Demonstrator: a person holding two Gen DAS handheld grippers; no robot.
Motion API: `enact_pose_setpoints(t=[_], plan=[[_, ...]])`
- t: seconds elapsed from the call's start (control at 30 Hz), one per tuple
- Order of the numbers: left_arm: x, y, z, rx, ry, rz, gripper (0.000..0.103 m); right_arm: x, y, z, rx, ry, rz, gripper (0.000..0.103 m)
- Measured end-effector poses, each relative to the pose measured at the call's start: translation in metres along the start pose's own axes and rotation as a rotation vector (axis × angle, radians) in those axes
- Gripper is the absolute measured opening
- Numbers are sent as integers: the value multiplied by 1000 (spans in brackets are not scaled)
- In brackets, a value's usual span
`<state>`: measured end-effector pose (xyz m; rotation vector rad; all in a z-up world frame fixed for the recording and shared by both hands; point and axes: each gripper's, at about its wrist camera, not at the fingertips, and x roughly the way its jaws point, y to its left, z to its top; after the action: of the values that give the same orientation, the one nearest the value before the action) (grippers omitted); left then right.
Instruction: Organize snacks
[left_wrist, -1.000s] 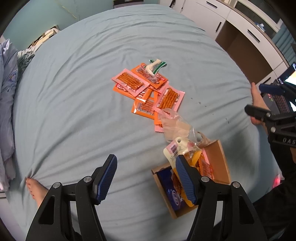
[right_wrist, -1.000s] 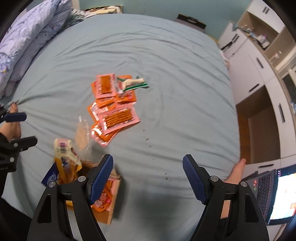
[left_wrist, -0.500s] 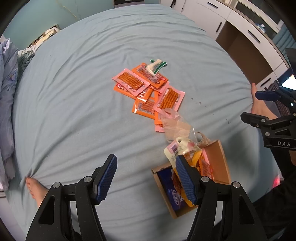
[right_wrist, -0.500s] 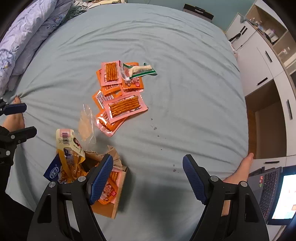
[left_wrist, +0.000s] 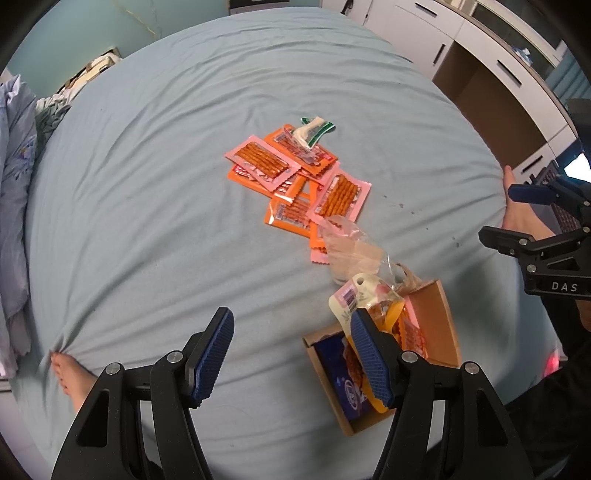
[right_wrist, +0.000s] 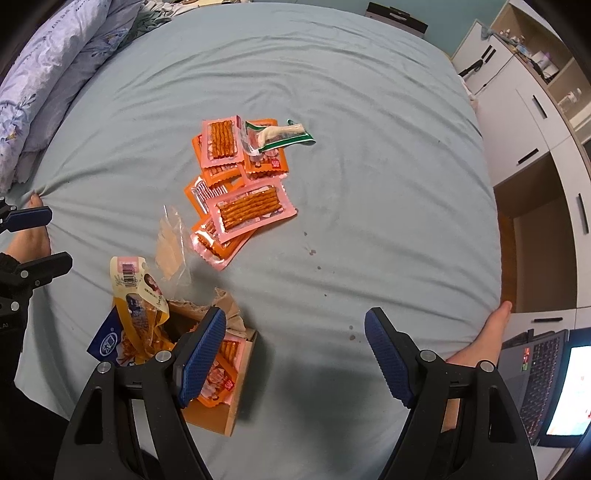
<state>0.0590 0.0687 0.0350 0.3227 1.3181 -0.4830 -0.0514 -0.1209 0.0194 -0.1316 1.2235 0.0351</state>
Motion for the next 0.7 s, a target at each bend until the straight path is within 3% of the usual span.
enact_pose_setpoints(t=[0.7], plan=[[9, 6, 5, -32, 12, 5, 67, 13, -5, 8, 22, 13, 14, 77]])
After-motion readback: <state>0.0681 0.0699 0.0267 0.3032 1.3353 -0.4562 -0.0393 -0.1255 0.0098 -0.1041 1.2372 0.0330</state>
